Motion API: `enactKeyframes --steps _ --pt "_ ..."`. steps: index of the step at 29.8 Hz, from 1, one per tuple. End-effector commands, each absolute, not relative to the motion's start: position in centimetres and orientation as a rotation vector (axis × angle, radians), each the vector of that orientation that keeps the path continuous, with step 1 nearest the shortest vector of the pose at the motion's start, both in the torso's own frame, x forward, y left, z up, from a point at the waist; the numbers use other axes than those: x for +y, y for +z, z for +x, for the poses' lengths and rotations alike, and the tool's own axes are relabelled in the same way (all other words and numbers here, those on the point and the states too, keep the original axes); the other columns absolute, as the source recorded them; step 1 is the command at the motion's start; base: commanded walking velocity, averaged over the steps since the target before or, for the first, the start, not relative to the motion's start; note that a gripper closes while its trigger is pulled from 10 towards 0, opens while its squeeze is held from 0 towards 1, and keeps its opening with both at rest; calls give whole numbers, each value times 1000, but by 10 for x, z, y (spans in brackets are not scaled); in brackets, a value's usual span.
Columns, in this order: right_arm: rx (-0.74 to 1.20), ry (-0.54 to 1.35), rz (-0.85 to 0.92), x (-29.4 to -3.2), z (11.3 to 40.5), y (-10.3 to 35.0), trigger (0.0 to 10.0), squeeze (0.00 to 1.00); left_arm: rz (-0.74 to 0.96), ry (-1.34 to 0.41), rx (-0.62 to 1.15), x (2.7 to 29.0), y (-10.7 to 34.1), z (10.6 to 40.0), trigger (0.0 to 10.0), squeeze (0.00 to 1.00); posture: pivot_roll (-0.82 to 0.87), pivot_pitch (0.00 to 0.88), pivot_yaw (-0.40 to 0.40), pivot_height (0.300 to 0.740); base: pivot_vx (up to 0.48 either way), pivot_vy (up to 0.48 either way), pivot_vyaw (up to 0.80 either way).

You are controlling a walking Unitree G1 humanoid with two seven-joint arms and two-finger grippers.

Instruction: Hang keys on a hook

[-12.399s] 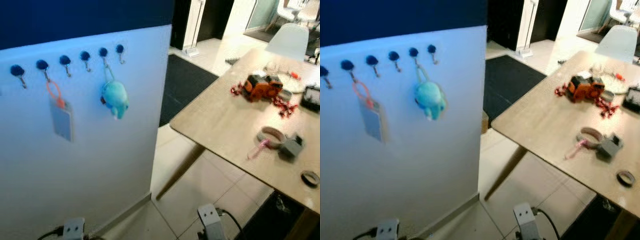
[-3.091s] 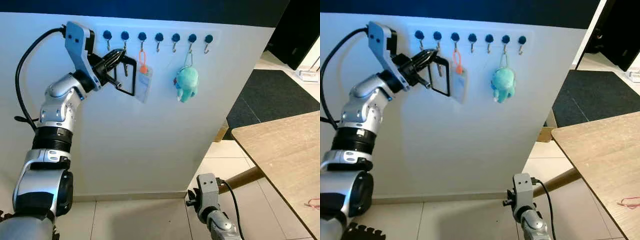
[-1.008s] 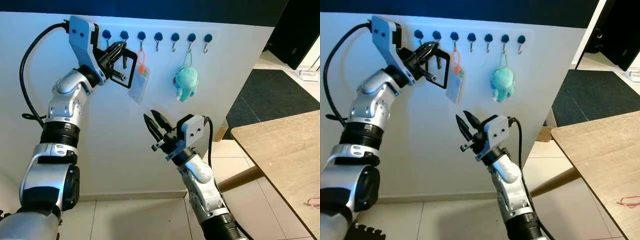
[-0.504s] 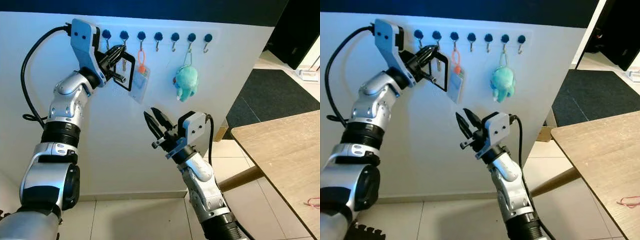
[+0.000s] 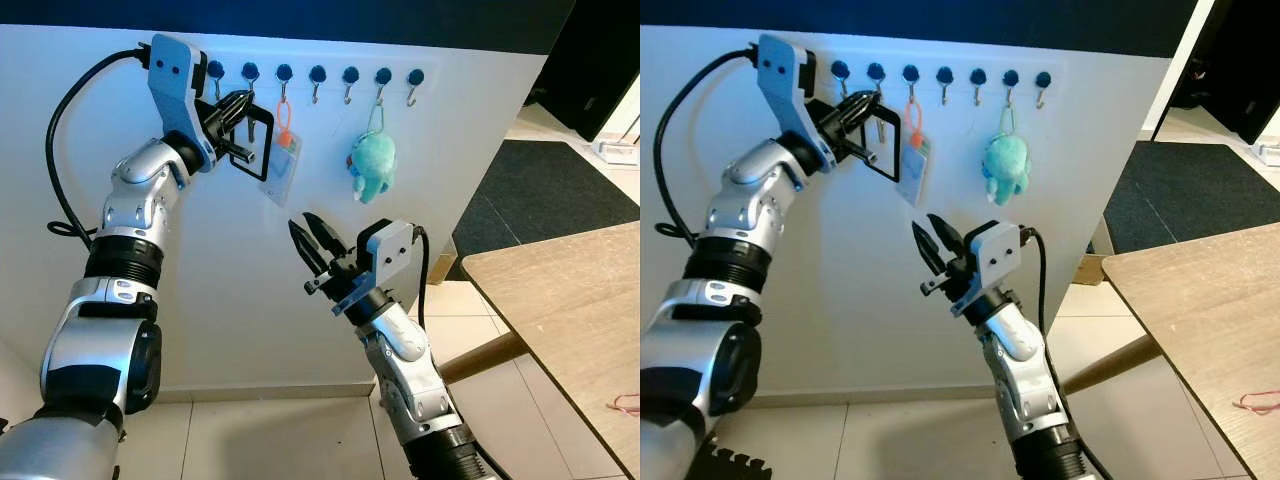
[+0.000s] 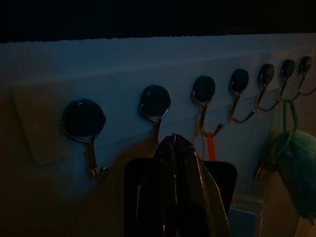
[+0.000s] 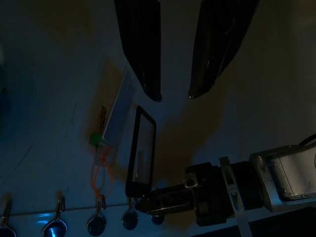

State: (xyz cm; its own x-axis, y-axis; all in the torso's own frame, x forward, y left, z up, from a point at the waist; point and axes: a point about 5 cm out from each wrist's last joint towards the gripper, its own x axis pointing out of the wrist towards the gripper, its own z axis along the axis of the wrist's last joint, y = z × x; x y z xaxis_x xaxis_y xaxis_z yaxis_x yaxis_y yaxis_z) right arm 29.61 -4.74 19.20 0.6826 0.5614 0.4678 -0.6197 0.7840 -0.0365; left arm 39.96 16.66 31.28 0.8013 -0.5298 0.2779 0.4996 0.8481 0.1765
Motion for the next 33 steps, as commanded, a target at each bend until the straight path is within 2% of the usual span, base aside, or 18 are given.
enactKeyframes --steps 1,11,12,13,19,20,21,33 --pt "-482 669 127 -47 295 194 10000 0 115 -544 -223 167 296 404 10000 0 63 83 -63 740 0 0 0" --pt "-480 666 128 -47 295 195 10000 0 120 -556 -208 166 294 405 10000 20 65 86 -62 740 0 0 0" --pt "-480 666 129 -47 295 195 10000 0 121 -559 -207 165 294 404 10000 533 65 86 -62 740 0 0 0" --pt "-479 665 129 -47 295 195 10000 0 123 -562 -205 165 293 404 10000 1000 65 86 -62 740 0 0 0" --pt "-479 663 129 -47 295 195 10000 0 128 -557 -206 165 294 404 10000 1000 65 86 -62 740 0 0 0" --pt "-478 662 129 -47 295 195 10000 0 128 -553 -208 166 294 404 10000 769 66 85 -63 740 0 0 0" --pt "-478 662 129 -48 295 195 10000 0 128 -550 -210 166 294 405 10000 0 66 85 -63 740 0 0 0" --pt "-480 659 132 -49 296 196 10000 0 119 -540 -224 169 297 404 10000 0 66 85 -65 740 0 0 0"
